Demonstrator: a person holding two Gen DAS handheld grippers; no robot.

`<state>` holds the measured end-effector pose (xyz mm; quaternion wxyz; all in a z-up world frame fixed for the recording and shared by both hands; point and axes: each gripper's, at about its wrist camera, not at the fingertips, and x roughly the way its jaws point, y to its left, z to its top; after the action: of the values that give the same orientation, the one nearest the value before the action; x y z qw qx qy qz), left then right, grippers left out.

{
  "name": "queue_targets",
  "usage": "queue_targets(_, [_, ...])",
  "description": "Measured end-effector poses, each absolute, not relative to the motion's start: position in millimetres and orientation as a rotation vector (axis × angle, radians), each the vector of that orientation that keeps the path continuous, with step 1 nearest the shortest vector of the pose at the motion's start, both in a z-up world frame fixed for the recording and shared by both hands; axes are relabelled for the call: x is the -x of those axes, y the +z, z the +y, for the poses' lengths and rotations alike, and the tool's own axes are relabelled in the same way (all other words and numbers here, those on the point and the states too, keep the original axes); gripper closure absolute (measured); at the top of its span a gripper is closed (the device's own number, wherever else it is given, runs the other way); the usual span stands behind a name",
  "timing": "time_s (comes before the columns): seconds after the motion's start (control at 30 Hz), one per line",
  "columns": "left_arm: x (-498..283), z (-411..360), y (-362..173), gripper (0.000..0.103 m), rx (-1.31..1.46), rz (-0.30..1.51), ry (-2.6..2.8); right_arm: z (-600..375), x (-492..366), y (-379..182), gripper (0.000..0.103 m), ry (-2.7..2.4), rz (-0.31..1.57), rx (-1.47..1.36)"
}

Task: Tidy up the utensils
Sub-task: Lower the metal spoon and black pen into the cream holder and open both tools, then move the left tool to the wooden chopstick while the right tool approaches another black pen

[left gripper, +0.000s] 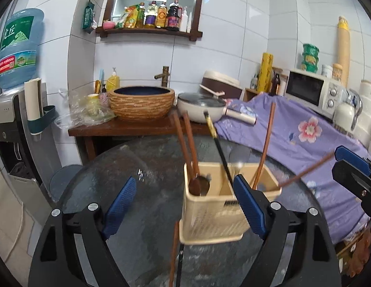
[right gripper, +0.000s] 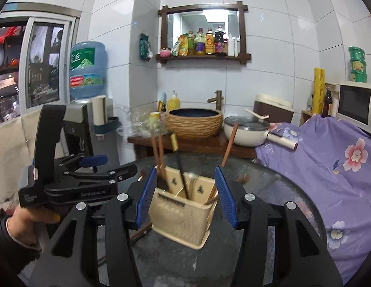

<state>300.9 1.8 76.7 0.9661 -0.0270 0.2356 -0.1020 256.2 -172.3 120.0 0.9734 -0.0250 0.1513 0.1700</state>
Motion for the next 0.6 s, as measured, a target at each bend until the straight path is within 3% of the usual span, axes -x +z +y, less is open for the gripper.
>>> queue_targets(0.43, [-270, 10, -19, 0.020, -0.057, 0.744, -0.250, -181, -233, 17, 0.052, 0.353, 0.542, 0.004])
queue_targets(0.6, [-274, 17, -35, 0.029, -0.071, 0.802, -0.234, -172, -238, -5, 0.052, 0.376, 0.608, -0.009])
